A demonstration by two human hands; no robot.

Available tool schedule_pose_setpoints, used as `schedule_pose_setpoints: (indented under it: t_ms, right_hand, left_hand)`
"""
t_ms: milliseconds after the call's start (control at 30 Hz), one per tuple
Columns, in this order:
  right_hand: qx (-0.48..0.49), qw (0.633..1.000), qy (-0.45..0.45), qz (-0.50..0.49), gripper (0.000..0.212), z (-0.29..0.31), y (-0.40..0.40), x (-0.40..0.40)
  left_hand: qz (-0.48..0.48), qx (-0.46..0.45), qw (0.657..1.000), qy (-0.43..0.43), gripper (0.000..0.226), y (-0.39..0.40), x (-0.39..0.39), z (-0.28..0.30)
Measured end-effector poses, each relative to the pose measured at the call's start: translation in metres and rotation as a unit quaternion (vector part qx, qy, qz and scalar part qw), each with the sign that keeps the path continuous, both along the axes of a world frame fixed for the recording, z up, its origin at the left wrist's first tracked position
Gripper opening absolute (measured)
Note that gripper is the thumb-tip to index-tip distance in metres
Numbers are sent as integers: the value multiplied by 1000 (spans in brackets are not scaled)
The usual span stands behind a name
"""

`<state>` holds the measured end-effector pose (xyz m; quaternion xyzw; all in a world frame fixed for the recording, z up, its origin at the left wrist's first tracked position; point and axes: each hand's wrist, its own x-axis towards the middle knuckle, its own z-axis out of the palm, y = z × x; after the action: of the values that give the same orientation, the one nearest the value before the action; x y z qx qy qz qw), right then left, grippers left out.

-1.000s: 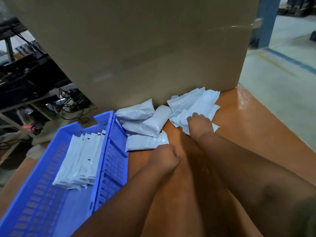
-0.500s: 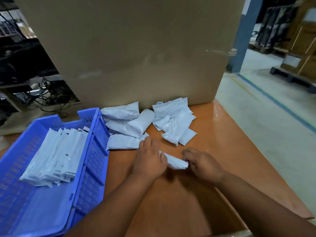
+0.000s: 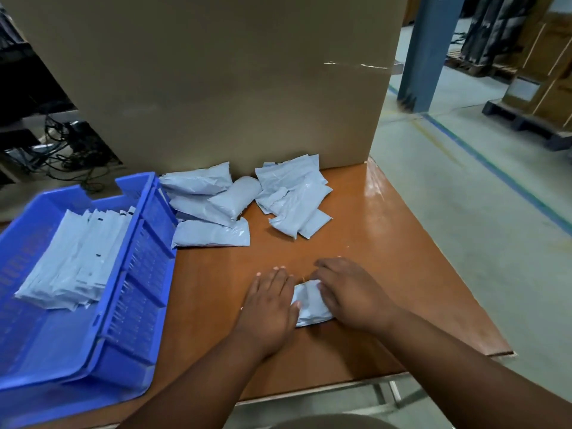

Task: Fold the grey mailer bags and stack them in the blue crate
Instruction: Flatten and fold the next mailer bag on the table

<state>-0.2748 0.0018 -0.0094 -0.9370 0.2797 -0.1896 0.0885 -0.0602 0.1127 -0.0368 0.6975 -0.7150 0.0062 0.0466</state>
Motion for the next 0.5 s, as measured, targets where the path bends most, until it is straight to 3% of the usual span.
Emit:
schedule_pose_setpoints:
  t_ms: [200,500]
  right_hand:
    - [13,989,145,-26,64,-32,29,33]
    - [23,981,186,-52,67,-60,32,28]
  left_hand:
    - [30,10,999,3,65,20,-22,-10]
    - [33,41,998,17,70,27,-15,-38]
